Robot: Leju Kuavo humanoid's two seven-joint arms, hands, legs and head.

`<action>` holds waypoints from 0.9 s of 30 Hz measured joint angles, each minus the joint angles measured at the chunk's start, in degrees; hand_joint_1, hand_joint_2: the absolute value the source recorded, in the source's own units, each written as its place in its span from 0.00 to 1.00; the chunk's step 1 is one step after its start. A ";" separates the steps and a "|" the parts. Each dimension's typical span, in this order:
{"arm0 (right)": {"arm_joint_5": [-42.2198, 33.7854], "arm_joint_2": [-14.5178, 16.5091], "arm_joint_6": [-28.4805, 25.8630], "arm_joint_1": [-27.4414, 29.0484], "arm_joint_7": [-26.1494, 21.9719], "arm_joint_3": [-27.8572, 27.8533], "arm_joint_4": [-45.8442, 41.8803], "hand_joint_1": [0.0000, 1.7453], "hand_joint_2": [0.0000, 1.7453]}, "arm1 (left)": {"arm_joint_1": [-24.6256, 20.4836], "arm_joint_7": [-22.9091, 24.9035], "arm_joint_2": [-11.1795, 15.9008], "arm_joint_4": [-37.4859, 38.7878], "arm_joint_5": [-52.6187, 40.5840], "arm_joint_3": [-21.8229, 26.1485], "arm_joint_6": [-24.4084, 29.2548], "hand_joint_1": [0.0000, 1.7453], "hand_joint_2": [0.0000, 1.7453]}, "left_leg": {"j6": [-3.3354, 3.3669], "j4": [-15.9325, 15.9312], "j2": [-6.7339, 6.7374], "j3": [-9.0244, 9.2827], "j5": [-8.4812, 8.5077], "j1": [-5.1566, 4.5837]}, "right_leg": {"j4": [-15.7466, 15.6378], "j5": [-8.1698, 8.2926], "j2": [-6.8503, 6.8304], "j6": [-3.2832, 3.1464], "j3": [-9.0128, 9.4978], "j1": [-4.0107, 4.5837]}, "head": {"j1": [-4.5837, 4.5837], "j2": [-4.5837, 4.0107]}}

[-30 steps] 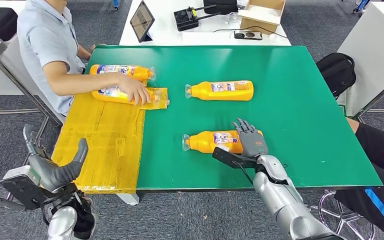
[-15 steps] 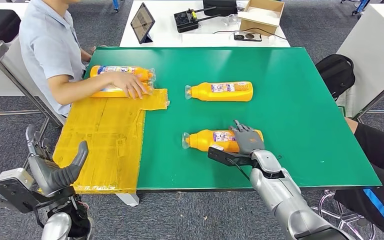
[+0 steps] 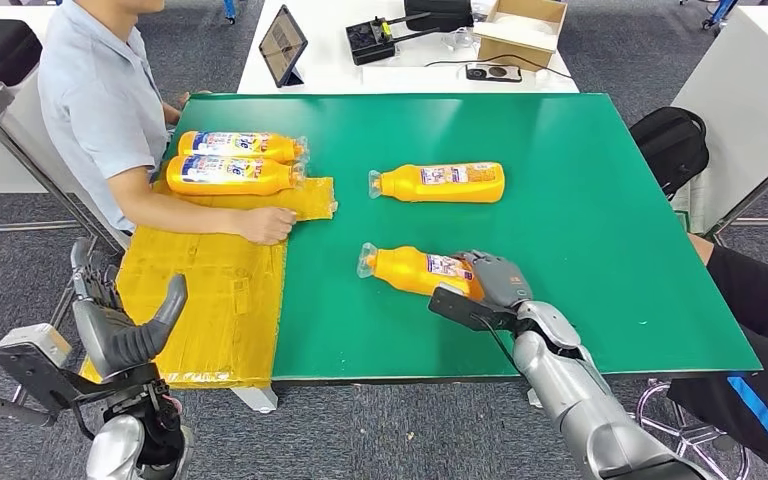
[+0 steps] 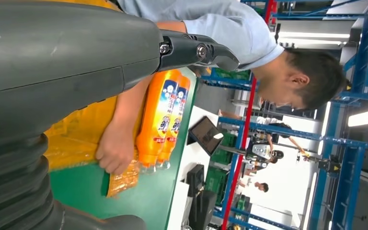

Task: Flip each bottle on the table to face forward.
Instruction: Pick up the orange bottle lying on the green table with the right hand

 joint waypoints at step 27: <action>-19.95 11.27 -8.54 13.26 -22.77 2.86 -26.65 1.00 1.00 | 1.11 1.05 3.23 10.53 -1.54 -21.14 -22.46 0.00 1.00 | 0.00 -0.02 -0.14 -0.54 0.01 0.04 | 0.02 -0.02 -0.07 0.01 -0.43 0.03 | 0.01 0.00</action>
